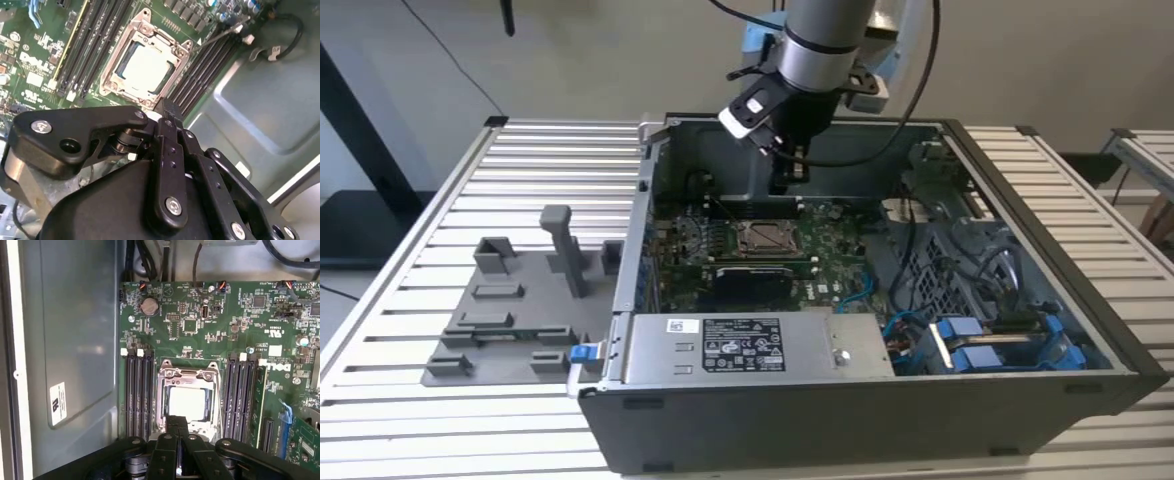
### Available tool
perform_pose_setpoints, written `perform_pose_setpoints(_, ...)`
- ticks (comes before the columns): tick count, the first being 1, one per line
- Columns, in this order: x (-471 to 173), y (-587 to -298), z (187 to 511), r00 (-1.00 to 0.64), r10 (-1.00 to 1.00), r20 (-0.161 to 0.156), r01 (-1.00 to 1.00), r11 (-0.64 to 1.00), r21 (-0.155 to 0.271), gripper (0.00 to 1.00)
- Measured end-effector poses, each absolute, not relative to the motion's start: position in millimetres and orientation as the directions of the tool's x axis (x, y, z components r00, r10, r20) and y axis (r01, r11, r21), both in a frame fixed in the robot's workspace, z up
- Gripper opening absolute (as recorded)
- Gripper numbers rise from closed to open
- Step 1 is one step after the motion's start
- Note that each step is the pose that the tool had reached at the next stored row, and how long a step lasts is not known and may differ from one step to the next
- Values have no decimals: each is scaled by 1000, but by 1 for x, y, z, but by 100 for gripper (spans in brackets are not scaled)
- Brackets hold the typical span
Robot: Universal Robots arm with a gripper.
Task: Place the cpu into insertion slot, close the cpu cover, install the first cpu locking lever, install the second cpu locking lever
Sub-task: 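Close the cpu cover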
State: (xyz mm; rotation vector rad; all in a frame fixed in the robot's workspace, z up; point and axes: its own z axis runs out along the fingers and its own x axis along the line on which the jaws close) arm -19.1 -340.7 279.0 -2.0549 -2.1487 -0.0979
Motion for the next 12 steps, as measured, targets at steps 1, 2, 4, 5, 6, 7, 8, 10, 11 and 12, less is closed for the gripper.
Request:
perform_pose_setpoints(1, -19, -341, 279, -49, 985, 165, 996, 61, -67, 11)
perform_pose_setpoints(2, -20, -341, 279, -54, 985, 165, 996, 66, -66, 11)
perform_pose_setpoints(4, -21, -341, 280, -59, 985, 165, 996, 70, -63, 11)
perform_pose_setpoints(5, -23, -341, 280, -60, 985, 165, 996, 71, -61, 11)
perform_pose_setpoints(6, -25, -341, 280, -60, 984, 165, 996, 71, -59, 11)
perform_pose_setpoints(7, -29, -341, 281, -60, 984, 165, 996, 71, -57, 11)
perform_pose_setpoints(8, -33, -341, 281, -61, 984, 165, 996, 71, -56, 11)
perform_pose_setpoints(10, -38, -340, 281, -61, 984, 165, 996, 71, -56, 11)
perform_pose_setpoints(11, -40, -340, 282, -61, 984, 165, 996, 71, -56, 11)
perform_pose_setpoints(12, -41, -340, 282, -61, 984, 165, 996, 71, -56, 11)
